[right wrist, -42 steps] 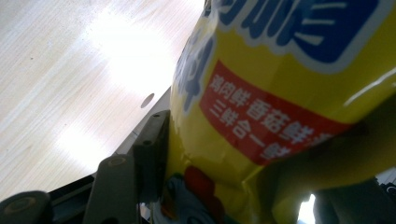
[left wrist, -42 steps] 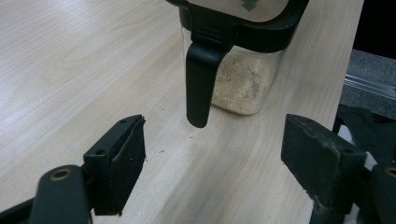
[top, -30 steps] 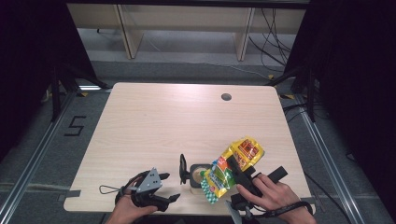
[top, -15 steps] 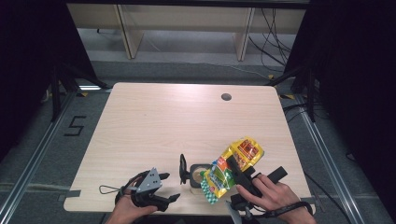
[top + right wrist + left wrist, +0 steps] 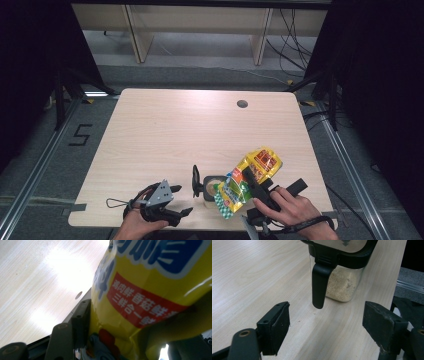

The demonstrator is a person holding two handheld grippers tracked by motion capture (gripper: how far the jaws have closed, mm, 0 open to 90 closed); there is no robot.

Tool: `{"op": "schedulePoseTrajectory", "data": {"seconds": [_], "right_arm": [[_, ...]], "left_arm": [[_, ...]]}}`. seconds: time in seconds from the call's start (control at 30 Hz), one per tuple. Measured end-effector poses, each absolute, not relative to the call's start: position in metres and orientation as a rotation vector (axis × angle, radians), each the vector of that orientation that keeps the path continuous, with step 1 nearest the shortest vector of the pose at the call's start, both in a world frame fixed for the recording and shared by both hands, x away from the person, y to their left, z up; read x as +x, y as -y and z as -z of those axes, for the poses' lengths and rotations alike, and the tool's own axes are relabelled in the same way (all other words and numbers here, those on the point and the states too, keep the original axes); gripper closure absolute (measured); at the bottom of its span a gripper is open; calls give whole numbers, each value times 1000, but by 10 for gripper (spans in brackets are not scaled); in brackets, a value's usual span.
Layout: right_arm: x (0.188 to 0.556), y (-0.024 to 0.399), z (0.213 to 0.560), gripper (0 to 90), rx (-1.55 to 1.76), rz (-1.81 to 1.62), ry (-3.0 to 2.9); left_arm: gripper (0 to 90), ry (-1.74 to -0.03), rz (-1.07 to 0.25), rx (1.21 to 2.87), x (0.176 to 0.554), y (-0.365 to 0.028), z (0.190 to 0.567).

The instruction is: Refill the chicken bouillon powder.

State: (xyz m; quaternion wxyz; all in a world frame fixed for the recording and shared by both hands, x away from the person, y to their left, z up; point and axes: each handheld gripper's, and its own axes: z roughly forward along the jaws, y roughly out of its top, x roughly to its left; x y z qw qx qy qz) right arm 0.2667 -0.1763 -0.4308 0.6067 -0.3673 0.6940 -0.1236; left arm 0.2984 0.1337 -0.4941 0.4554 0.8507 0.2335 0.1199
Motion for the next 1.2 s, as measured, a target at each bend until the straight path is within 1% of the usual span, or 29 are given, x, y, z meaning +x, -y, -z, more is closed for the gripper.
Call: {"op": "schedulePoseTrajectory", "data": {"seconds": [1.2], "right_arm": [[267,179,432,458,-829,272,-1606]], "left_arm": [[215,-578,-298,2097,298,-133,494]]}}
